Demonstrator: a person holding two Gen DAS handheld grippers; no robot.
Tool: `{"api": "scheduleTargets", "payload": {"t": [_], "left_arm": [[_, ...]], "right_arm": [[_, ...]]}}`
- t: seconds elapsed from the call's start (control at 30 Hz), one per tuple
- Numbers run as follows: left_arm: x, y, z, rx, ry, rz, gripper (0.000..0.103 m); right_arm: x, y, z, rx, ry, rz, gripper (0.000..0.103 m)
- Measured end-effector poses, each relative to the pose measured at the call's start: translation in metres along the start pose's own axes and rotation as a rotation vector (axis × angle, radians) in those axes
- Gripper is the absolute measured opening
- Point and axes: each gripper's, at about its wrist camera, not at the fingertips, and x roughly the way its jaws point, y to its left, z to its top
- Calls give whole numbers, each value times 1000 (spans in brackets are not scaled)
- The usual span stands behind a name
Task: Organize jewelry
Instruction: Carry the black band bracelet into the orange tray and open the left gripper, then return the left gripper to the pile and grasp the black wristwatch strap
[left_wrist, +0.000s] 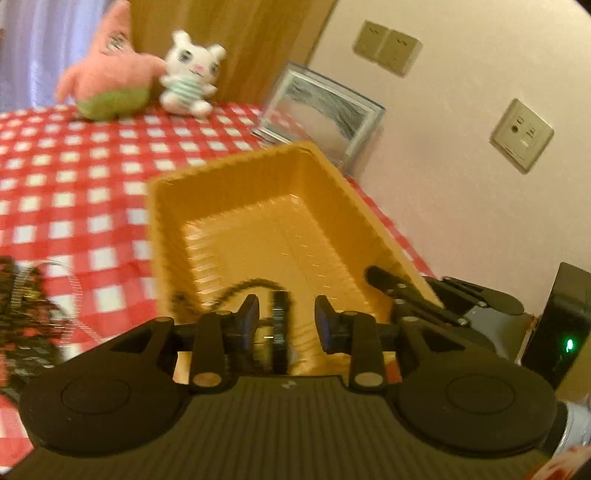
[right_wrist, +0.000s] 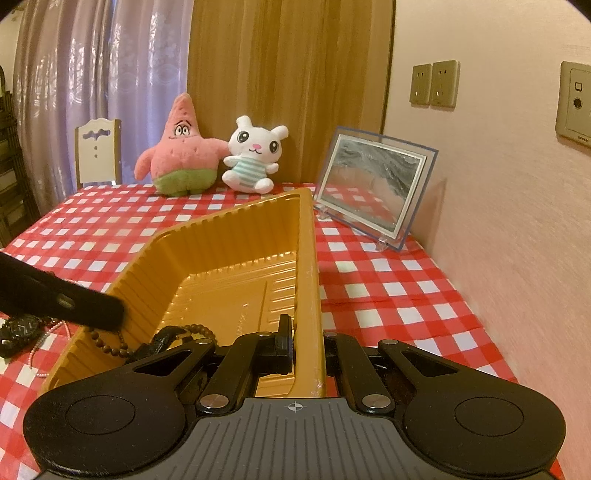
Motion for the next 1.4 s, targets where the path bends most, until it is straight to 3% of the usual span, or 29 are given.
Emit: {"api": "scheduleTargets", "payload": {"t": [0.17,0.3,0.53,0.87,1.2,1.4], "left_arm": [[-30,32,-16,-11,-25,161,29],[-45,69,-32,-41,10,307,32],[-57,103,-51,-43,40,453,37],[-37,109,-69,81,100,495,41],[-20,118,-73,111,111,505,40],[-18,117,-75,127,117,481,23]], "right_arm": [[1,-2,0,8,4,3,4],[2,-3,1,11,4,7,4],[3,-2,4,6,1,4,4],[0,0,4,9,8,-11,4],[-3,2,3,11,11,-22,4],[-3,2,3,10,11,-22,4]]}}
